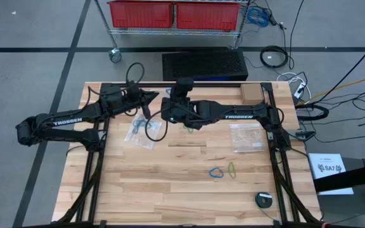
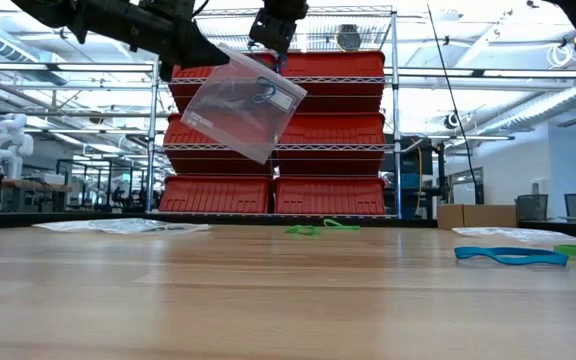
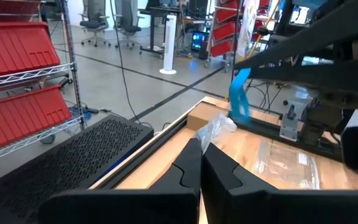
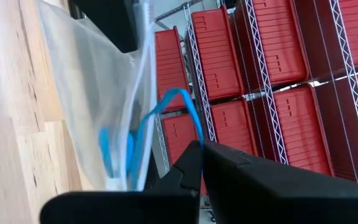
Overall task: Sort rubber bands
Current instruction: Put the blue rubber band into the bottom left transparent zip bag
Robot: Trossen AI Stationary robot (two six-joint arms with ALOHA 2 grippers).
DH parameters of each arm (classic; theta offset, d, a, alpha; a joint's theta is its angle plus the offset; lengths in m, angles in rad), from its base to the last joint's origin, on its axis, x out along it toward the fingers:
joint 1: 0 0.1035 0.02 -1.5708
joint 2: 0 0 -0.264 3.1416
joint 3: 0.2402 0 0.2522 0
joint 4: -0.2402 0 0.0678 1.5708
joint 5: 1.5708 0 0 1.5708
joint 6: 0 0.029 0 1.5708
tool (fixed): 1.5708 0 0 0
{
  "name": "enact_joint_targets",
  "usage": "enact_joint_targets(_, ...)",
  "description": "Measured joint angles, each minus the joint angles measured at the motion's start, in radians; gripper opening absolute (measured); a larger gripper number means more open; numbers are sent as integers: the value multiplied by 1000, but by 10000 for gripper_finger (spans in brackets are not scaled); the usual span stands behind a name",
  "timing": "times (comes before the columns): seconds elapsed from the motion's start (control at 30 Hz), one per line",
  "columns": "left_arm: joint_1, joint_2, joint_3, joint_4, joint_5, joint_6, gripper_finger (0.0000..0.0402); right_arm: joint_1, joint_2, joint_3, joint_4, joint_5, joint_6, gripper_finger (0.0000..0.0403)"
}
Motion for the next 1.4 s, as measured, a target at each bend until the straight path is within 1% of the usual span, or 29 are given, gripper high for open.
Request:
enact_joint_targets(0.2, 0, 0, 0, 28, 33, -16, 2, -9, 6, 0, 2, -3, -10, 0)
enact_joint_targets(0.37, 0, 0, 0, 25, 34, -17, 2, -14, 16, -1, 7, 0, -43, 0)
enact_joint_targets(0.53, 0, 0, 0, 19, 34, -17, 2, -13, 6, -1, 61, 31, -94, 0)
enact_joint_targets(0.67, 0, 0, 0, 19, 34, -17, 2, -13, 6, -1, 66, 29, -113, 0)
enact_joint_targets(0.9, 0, 0, 0, 19, 34, -17, 2, -21, 6, -1, 70, 29, -117, 0)
enact_joint_targets(1.07, 0, 0, 0, 19, 33, -17, 2, -19, 6, -1, 65, 4, -104, 0)
enact_joint_targets(1.3, 1, 0, 0, 20, 21, -17, 2, -11, 7, -1, 63, 4, -101, 0)
enact_joint_targets(1.4, 1, 0, 0, 22, 1, -17, 2, -9, 8, -1, 61, 4, -94, 0)
